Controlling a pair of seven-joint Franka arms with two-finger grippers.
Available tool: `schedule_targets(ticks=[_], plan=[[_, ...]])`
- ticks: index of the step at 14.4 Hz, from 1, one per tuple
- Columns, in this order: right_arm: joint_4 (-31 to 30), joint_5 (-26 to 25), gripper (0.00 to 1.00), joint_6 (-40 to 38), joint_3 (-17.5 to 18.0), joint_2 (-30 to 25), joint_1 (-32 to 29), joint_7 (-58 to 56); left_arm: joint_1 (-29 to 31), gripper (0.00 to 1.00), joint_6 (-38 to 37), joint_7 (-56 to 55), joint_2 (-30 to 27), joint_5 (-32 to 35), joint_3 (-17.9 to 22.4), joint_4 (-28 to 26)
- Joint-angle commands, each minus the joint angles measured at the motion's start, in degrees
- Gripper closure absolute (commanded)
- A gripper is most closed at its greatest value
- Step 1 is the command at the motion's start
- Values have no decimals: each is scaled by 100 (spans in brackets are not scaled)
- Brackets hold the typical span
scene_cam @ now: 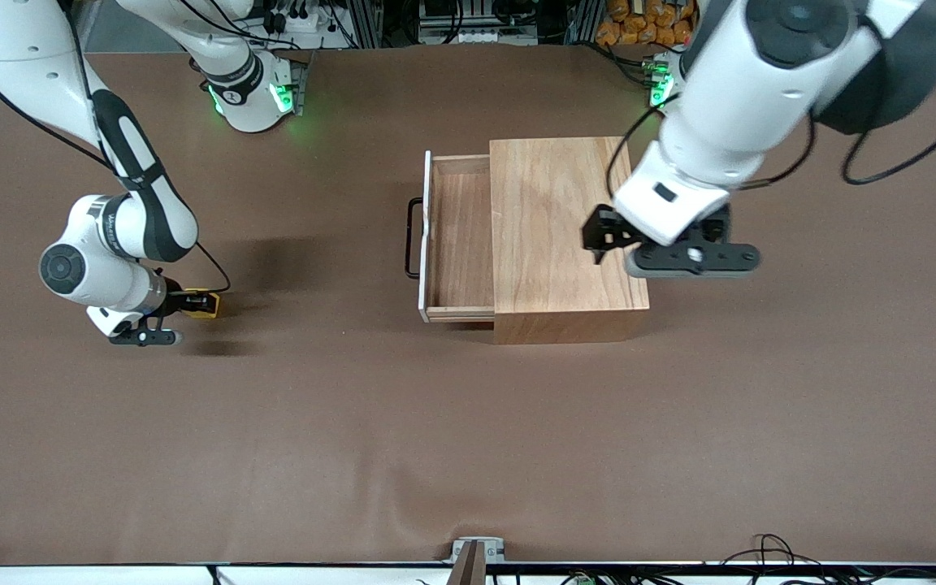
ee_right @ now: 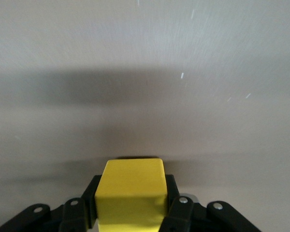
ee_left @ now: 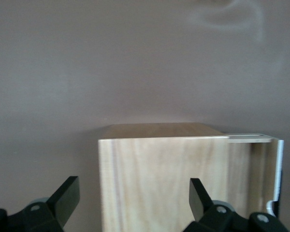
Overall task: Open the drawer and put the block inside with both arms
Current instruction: 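Lift the yellow cube with the right gripper while the left gripper withdraws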
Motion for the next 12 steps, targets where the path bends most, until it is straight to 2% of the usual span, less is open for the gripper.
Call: schedule_targets(ticks=[1,4,6,9,10,11,12], plan=[[-88,-6,95,-297,67,-649,-45,-45,472,0,-331,800,-275,-97,-50,-123],[210,-6,95,-1209,111,-1071,-28,-63,895,0,-560,1383,-415,-97,-59,-123],[604,-6,94,-2130,321,-1458,7,-54,1211,0,-683,1821,-530,-97,-85,-132],[1902,20,92,-3992,559,-1574,322,103,1641,0,-893,2200,-705,-123,-155,-141],[2212,63,92,-4381,568,-1565,507,313,1991,0,-1042,2375,-749,-149,-434,-141],[2363,142,92,-4603,568,-1582,717,541,2551,0,-1078,2516,-802,-149,-942,-158],[2469,221,92,-4701,577,-1591,963,631,2827,0,-1131,2518,-881,-141,-1208,-202]])
